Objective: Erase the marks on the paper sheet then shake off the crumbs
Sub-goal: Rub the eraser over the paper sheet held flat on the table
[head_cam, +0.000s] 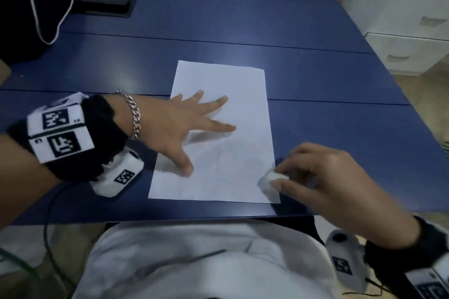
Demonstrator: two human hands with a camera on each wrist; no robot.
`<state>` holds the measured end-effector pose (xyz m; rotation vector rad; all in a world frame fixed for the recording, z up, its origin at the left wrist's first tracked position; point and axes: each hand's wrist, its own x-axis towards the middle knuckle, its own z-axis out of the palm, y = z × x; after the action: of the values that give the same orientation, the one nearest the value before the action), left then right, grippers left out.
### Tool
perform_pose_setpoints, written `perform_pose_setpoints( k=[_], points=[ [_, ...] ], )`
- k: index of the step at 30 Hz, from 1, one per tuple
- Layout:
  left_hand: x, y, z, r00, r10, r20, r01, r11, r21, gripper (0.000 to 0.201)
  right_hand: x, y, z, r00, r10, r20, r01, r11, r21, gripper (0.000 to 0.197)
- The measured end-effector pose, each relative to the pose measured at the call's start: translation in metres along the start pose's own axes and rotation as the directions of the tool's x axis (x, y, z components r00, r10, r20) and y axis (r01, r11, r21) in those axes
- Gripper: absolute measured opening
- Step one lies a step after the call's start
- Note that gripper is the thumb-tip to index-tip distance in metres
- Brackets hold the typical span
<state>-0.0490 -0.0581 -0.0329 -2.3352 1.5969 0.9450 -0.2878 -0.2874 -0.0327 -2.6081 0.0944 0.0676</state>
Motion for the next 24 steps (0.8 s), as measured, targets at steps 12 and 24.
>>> perform_pose_setpoints(
  k=[12, 24],
  points=[
    [0.013, 0.028, 0.003, 0.992, -0.112, -0.065, 0.117, 0.989, 0.093, 0.126, 0.02, -0.005, -0.001, 0.998, -0.03, 0.064, 0.04, 0.985, -0.168, 0.012],
    [0.041, 0.03, 0.007, 0.975, -0.21, 0.066, 0.203, 0.974, 0.103, 0.157, 0.092, -0.012, -0.008, 0.981, -0.064, 0.183, 0.13, 0.918, -0.373, 0.011]
  ],
)
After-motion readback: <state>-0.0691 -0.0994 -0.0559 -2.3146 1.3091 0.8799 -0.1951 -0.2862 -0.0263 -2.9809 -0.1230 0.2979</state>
